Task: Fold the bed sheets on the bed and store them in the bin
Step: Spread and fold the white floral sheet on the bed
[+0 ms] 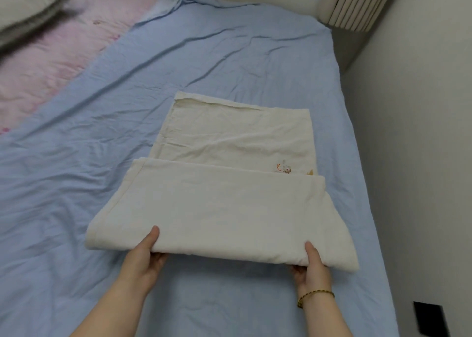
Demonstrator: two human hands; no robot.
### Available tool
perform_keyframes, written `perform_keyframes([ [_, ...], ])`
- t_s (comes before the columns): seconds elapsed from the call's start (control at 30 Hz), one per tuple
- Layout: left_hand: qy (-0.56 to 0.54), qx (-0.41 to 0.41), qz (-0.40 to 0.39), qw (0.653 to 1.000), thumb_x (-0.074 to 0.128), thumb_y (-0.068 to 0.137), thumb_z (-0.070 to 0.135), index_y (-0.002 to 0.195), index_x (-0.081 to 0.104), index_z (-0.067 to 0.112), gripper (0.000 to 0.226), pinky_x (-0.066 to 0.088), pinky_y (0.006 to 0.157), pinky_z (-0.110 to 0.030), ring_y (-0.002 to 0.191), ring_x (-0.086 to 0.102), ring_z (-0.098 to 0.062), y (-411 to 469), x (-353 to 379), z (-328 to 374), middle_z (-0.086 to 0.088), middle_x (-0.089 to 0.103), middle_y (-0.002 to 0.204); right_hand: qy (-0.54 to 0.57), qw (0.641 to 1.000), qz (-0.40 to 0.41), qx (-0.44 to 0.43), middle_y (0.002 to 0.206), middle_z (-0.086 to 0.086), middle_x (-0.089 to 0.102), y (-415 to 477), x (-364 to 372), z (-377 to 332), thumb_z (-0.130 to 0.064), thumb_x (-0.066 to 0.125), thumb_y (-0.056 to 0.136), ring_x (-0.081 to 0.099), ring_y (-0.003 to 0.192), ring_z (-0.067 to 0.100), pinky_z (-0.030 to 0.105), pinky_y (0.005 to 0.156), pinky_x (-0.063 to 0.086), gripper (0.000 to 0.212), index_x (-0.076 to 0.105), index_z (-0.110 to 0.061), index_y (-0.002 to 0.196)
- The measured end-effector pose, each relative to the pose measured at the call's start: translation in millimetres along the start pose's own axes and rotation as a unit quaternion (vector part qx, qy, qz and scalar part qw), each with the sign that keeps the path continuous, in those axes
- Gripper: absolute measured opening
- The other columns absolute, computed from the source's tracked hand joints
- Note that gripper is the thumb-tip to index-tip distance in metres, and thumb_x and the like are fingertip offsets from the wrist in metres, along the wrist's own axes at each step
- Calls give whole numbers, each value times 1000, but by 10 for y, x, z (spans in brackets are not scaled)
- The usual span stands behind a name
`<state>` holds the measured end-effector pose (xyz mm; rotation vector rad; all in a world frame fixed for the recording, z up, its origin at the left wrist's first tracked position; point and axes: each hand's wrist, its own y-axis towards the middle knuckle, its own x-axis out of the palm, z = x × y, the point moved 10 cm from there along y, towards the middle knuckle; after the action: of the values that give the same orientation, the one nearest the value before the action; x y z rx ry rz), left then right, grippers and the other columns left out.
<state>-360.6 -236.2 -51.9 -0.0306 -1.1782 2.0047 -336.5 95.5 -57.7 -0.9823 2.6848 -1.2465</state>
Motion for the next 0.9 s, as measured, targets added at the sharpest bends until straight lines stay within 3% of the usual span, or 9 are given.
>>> perform_keyframes([
  [0.2, 29, 3, -3, 1000, 42, 96, 10, 85, 53, 19, 18, 52, 42, -20, 63, 65, -12, -537, -443, -47, 12, 67, 53, -56, 998, -13, -22, 87, -2, 58, -528, -442, -22, -10, 52, 90, 55, 75, 18, 19, 39, 49, 26, 48, -16, 114],
  [0.33, 47, 6, -31, 998, 41, 97, 13, 86, 52, 21, 17, 51, 39, -20, 46, 64, -5, -844, -659, -73, 11, 67, 52, -42, 999, -21, -24, 85, -3, 57, -927, -760, 95, -8, 53, 89, 54, 73, 18, 27, 47, 49, 26, 48, -15, 113],
  [0.5, 69, 17, -50, 996, 40, 98, 16, 85, 51, 21, 18, 53, 58, -28, 71, 59, -15, -1257, -999, 17, 10, 66, 50, -12, 999, -12, -45, 86, 0, 58, -1485, -1096, 310, -10, 52, 90, 54, 73, 19, 30, 58, 42, 32, 49, -12, 122],
  [0.63, 61, 21, -43, 997, 41, 97, 16, 84, 52, 22, 18, 50, 41, -17, 44, 63, -4, -1636, -1533, 26, 11, 66, 50, -15, 999, -10, -40, 84, 1, 57, -1993, -1376, 538, -11, 50, 91, 53, 72, 19, 30, 58, 40, 31, 50, -11, 122],
  [0.7, 64, 22, -39, 997, 41, 97, 16, 86, 53, 23, 17, 49, 40, -16, 43, 63, -4, -1769, -1764, 11, 11, 66, 51, -13, 999, -8, -38, 85, 1, 57, -2210, -1542, 617, -12, 51, 91, 53, 73, 20, 30, 59, 41, 27, 50, -14, 118],
  [0.8, 79, 25, -41, 996, 42, 96, 17, 106, 51, 24, 15, 52, 46, -18, 65, 61, -14, -1890, -1956, -34, 6, 66, 76, -14, 999, 2, -45, 90, 4, 59, -2389, -1754, 639, -12, 52, 90, 54, 76, 21, 32, 62, 43, 25, 49, -16, 114],
  [0.9, 78, 40, -39, 995, 44, 95, 15, 117, 44, 25, 25, 49, 41, -13, 76, 52, -11, -1935, -1998, -8, -1, 58, 104, -26, 998, 10, -49, 83, 2, 56, -2467, -1801, 608, -11, 51, 91, 52, 72, 21, 31, 58, 40, 18, 49, -13, 109],
])
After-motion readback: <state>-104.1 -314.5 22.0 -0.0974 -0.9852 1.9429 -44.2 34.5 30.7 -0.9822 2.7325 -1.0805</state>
